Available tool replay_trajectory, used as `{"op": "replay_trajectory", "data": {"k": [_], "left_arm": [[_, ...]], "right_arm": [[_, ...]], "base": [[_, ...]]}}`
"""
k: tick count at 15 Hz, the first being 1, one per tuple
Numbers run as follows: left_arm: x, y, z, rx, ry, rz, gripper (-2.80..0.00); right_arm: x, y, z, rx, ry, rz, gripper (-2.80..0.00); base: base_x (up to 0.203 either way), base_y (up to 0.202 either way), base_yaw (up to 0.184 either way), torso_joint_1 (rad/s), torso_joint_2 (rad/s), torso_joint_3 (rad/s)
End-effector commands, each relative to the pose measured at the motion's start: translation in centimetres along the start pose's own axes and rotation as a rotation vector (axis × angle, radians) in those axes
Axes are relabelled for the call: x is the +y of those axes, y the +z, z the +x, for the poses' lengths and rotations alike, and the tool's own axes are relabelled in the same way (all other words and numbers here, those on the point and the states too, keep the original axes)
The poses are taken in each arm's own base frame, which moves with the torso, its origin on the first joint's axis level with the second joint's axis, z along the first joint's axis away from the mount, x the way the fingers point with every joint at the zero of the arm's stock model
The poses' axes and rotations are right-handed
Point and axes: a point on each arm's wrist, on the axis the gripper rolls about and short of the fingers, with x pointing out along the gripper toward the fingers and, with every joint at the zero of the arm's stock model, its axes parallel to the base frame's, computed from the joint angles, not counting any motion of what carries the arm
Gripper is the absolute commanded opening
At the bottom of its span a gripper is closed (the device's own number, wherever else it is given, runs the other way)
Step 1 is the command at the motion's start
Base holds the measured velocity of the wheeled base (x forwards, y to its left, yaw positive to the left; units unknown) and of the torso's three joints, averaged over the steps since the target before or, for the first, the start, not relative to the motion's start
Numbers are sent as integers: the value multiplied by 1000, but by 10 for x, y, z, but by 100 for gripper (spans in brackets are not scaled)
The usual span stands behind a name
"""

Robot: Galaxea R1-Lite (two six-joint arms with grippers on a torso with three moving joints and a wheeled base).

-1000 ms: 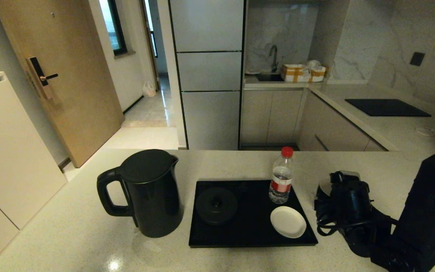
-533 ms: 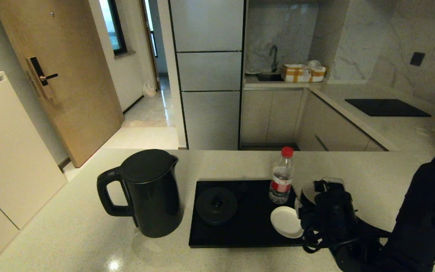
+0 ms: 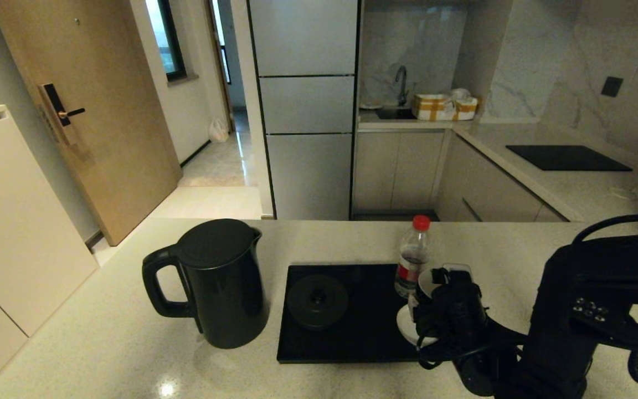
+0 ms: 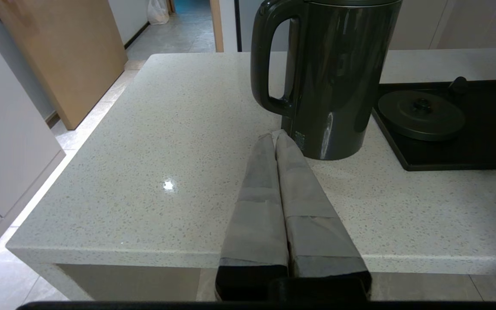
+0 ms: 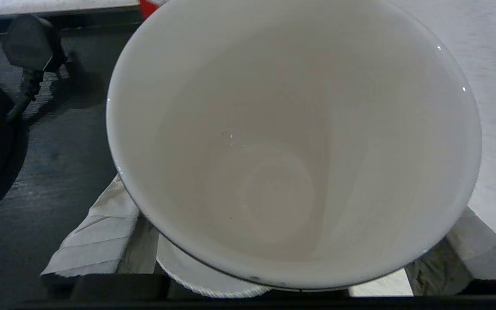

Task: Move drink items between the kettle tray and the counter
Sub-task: Return the tea cup to its original position

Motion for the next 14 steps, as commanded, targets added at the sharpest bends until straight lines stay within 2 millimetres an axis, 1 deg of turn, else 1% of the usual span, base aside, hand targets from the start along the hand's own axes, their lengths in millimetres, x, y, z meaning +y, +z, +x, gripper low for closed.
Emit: {"op": "replay_trajectory", "data": {"k": [1, 10, 11, 14], "left_arm": [[0, 0, 0, -1, 0, 0, -280], [0, 0, 0, 0, 0, 0, -280], [0, 0, 0, -1, 0, 0, -280], [0, 0, 0, 0, 0, 0, -280]], "right_arm": [[9, -7, 5, 6, 10, -11, -280], [14, -14, 7, 14, 20, -25, -280], [14, -12, 6, 10, 20, -22, 0], [13, -11, 5, 9, 21, -23, 0]], "base": [[0, 0, 0, 0, 0, 0], [0, 0, 0, 0, 0, 0], [0, 0, 0, 0, 0, 0], [0, 0, 0, 0, 0, 0]]}}
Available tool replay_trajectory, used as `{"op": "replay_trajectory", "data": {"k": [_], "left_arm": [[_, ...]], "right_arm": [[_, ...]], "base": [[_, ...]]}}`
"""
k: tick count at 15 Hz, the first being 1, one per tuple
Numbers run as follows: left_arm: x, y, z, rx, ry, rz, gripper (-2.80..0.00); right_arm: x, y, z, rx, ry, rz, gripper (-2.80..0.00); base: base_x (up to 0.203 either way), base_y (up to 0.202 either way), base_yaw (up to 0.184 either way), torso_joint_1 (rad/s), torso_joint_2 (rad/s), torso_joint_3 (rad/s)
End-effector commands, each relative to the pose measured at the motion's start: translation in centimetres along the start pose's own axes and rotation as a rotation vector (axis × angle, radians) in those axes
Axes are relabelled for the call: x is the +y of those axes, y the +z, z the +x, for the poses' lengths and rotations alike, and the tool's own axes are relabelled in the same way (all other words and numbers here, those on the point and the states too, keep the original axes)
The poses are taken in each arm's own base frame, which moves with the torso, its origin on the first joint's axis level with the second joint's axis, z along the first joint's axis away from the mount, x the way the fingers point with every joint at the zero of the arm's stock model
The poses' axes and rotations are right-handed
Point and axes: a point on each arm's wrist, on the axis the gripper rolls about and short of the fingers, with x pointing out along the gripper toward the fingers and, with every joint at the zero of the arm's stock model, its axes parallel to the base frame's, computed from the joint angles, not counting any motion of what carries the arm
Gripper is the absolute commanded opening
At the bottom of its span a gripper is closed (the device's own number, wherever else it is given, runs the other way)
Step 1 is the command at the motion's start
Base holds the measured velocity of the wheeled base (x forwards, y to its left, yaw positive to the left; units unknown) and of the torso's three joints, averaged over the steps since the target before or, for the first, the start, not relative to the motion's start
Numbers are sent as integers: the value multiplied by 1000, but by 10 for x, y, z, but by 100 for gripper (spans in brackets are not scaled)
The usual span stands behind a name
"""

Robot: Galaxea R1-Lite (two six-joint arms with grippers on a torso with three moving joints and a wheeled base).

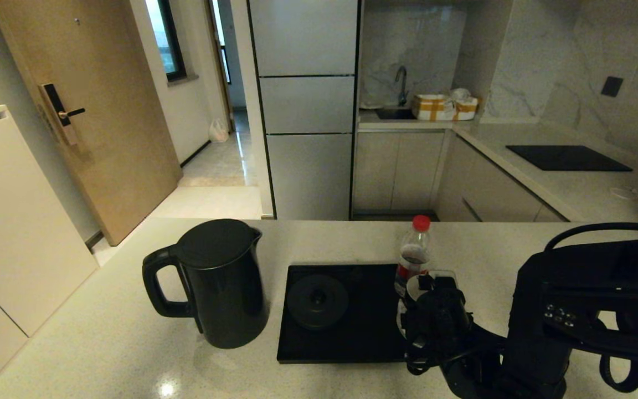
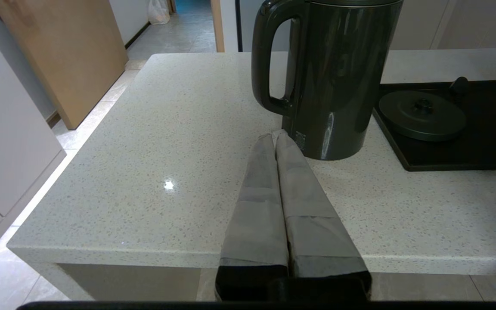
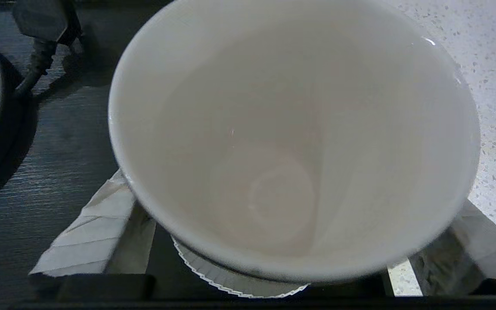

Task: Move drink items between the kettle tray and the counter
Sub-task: Return the tea cup to its original position

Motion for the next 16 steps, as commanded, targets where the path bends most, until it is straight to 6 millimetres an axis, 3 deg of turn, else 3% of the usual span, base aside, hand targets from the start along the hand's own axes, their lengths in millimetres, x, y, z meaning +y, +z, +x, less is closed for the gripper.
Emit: {"op": "replay_trajectory", "data": {"k": [1, 10, 16], "left_arm": [[0, 0, 0, -1, 0, 0, -280], [0, 0, 0, 0, 0, 0, -280], [0, 0, 0, -2, 0, 0, -280]], "right_arm": [[0, 1, -1, -7, -1, 7, 0], [-3, 1, -4, -3, -3, 4, 0], [-12, 3, -21, 7, 5, -10, 0]], "base": [[0, 0, 0, 0, 0, 0], [0, 0, 0, 0, 0, 0], [0, 0, 0, 0, 0, 0]]}}
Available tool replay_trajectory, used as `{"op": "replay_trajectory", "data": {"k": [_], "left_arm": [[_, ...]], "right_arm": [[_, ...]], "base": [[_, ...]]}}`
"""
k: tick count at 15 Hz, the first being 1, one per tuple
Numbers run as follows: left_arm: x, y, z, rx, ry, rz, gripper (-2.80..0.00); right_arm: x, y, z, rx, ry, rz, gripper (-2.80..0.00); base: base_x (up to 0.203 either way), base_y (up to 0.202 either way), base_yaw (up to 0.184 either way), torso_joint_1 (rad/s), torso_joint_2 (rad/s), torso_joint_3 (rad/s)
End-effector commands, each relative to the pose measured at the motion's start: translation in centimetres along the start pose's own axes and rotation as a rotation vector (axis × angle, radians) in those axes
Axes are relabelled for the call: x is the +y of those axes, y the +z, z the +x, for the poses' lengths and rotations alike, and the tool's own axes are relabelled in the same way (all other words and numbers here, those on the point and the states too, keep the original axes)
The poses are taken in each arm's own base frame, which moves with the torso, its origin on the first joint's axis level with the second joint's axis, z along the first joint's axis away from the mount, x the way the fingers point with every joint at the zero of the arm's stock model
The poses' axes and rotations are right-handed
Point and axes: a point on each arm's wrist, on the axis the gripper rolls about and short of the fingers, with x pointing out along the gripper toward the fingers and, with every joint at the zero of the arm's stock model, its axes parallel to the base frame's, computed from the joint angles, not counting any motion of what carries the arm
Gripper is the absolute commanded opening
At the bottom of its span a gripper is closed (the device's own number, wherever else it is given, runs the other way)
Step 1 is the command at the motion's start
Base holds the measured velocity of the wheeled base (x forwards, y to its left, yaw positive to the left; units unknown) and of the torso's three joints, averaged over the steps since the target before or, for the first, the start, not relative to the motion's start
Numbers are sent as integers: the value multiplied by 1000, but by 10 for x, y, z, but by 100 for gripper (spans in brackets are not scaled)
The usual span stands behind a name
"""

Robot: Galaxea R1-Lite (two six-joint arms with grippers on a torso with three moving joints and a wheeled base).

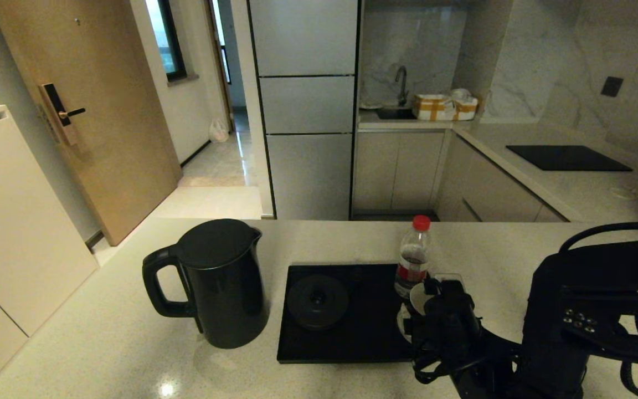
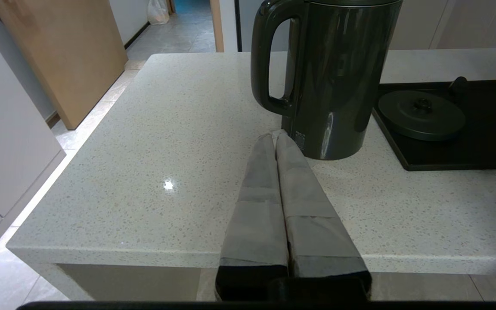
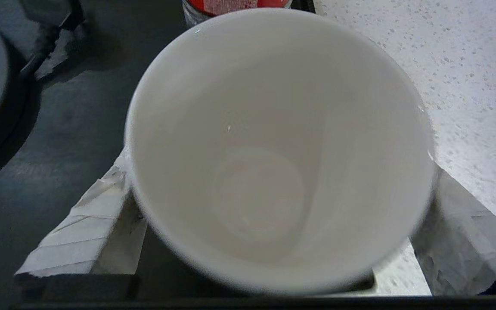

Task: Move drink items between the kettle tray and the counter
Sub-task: Return the tea cup to its original position

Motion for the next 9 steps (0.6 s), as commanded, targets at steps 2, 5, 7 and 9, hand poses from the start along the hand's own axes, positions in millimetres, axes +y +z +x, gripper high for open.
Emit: {"op": "replay_trajectory", "data": {"k": [2, 5, 7, 9], "left_arm": [[0, 0, 0, 1, 1, 0, -280], [0, 0, 0, -1, 1, 0, -280], [0, 0, 0, 1, 1, 0, -280], [0, 0, 0, -1, 1, 0, -280]], "right_arm": [[-8, 2, -13, -2, 5, 3, 0], [-10, 3, -16, 2, 22, 7, 0], [-10, 3, -16, 4, 21, 5, 0], [-9, 2, -14, 6, 21, 3, 0]], "base": [[0, 0, 0, 0, 0, 0], [0, 0, 0, 0, 0, 0], [0, 0, 0, 0, 0, 0], [0, 0, 0, 0, 0, 0]]}}
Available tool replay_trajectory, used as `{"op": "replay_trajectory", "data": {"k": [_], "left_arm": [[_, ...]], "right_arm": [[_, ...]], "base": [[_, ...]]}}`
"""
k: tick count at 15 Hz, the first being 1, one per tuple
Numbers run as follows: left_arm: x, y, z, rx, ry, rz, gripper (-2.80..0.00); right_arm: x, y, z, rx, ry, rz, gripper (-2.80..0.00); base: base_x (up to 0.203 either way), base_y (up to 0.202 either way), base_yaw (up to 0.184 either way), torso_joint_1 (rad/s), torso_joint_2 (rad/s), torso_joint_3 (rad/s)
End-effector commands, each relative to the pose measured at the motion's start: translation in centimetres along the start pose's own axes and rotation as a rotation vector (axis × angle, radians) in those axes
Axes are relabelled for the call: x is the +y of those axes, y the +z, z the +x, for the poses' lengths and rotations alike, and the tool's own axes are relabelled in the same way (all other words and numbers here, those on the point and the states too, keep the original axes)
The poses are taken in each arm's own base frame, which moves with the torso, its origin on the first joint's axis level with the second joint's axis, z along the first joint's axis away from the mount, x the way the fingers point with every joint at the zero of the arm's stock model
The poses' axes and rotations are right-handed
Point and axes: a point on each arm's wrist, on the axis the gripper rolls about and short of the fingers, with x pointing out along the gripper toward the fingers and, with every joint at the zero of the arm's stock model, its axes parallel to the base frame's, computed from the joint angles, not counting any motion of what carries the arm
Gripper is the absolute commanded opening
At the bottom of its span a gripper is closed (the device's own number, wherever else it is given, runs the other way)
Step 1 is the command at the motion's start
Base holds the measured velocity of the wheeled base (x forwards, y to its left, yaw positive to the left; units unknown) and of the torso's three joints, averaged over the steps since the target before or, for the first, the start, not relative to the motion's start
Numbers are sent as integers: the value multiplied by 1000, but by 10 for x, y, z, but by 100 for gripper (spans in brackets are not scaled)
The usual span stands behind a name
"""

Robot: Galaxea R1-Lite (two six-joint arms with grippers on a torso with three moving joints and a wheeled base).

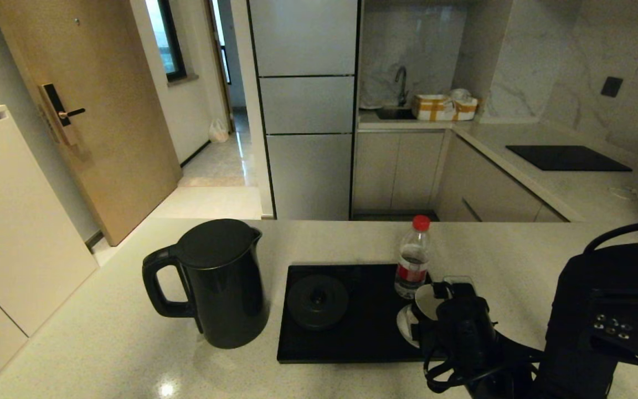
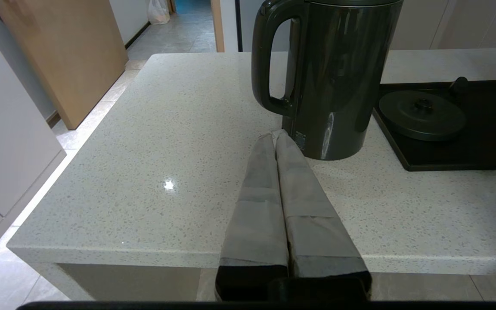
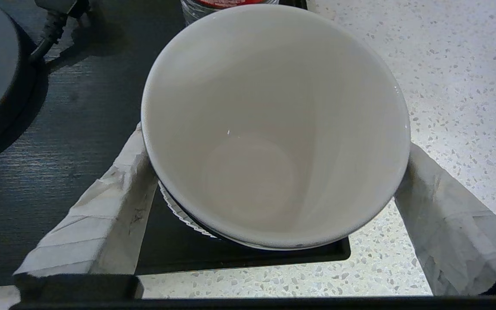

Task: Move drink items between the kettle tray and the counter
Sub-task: Return the tea cup to its original position

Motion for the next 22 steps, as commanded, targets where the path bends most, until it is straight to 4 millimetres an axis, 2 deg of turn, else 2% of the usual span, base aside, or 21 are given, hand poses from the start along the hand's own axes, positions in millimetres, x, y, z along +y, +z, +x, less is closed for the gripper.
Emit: {"op": "replay_trajectory", "data": {"k": [1, 13, 22], "left_arm": [[0, 0, 0, -2, 0, 0, -280], [0, 0, 0, -1, 0, 0, -280], [0, 0, 0, 1, 0, 0, -280]], "right_arm": [[3, -2, 4, -2, -3, 3, 0], [10, -4, -10, -2, 41, 12, 0], [-6, -7, -27, 16, 34, 28, 0]], "base": [[0, 0, 0, 0, 0, 0], [0, 0, 0, 0, 0, 0], [0, 0, 0, 0, 0, 0]]}}
